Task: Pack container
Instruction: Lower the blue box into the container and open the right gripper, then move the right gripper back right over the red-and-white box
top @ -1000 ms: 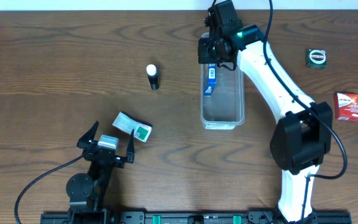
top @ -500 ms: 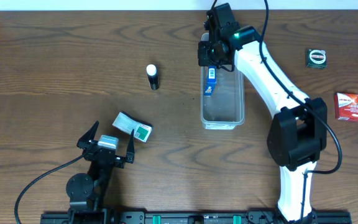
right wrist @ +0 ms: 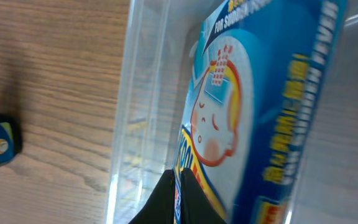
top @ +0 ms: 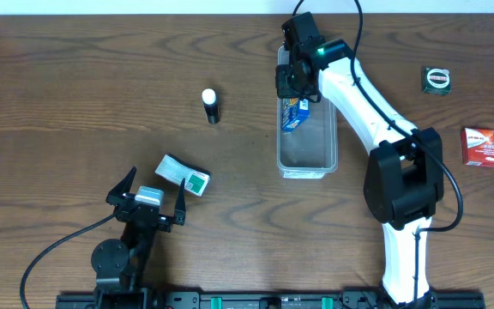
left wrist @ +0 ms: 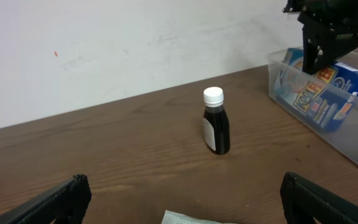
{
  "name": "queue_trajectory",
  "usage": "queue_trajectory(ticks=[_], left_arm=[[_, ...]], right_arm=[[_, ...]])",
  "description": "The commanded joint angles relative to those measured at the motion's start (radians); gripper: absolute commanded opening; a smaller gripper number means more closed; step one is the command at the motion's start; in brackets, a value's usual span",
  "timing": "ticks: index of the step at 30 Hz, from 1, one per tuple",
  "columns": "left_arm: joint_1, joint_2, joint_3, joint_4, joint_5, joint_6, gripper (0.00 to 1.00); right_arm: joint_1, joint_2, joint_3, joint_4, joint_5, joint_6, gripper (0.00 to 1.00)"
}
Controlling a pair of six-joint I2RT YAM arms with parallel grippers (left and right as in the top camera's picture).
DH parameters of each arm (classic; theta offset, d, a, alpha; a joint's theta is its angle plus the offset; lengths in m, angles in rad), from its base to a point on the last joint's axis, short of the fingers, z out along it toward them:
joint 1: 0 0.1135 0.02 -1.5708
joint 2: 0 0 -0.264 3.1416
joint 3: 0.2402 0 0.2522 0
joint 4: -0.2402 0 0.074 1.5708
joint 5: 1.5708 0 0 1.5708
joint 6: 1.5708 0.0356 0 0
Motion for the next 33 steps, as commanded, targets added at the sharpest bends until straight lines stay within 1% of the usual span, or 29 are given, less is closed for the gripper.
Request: queue_trajectory(ticks=[1, 6, 10, 13, 15, 16, 19, 20, 21, 22, 23, 27, 33], left_arm=[[0.005, -0.002, -0.019, -0.032, 0.01, 0.005, 0.98], [0.005, -0.002, -0.019, -0.032, 0.01, 0.005, 0.98], [0.005, -0.002, -0.019, -0.032, 0.01, 0.005, 0.98], [0.005, -0.002, -0.019, -0.032, 0.01, 0.005, 0.98], [0.005, -0.002, -0.019, -0.032, 0.01, 0.005, 0.98], [0.005, -0.002, -0.019, -0.032, 0.01, 0.005, 0.98], [0.005, -0.002, -0.019, -0.032, 0.01, 0.005, 0.98], [0.005, -0.002, -0.019, -0.032, 0.01, 0.005, 0.98], [0.005, -0.002, -0.019, -0.032, 0.01, 0.005, 0.98], [0.005, -0.002, -0.019, -0.032, 0.01, 0.005, 0.98], [0.005, -0.002, -0.019, -0.032, 0.01, 0.005, 0.98], [0.005, -0.002, -0.019, -0.032, 0.01, 0.005, 0.98], [0.005, -0.002, -0.019, -0.032, 0.01, 0.005, 0.98]], right_arm=[[0.006, 0.001, 0.019, -0.013, 0.064, -0.03, 0.06], [0.006, 0.001, 0.07, -0.071, 0.106, -0.057, 0.09], [0.006, 0.001, 0.174, -0.148, 0.114, -0.063, 0.14], [0.005, 0.001, 0.271, -0.206, 0.114, -0.069, 0.2], [0.004, 0.0, 0.339, -0.251, 0.116, -0.09, 0.27], [0.001, 0.0, 0.371, -0.274, 0.123, -0.09, 0.34], [-0.011, 0.0, 0.469, -0.359, 0.173, -0.09, 0.49], [-0.02, 0.0, 0.512, -0.406, 0.204, -0.09, 0.61], [-0.027, -0.002, 0.537, -0.437, 0.22, -0.09, 0.81], [-0.039, -0.003, 0.561, -0.469, 0.234, -0.09, 0.96], [-0.053, -0.007, 0.58, -0.5, 0.245, -0.09, 0.99], [-0.134, -0.028, 0.603, -0.598, 0.319, -0.089, 0.99], [-0.315, -0.033, 0.601, -0.725, 0.312, -0.09, 0.99]])
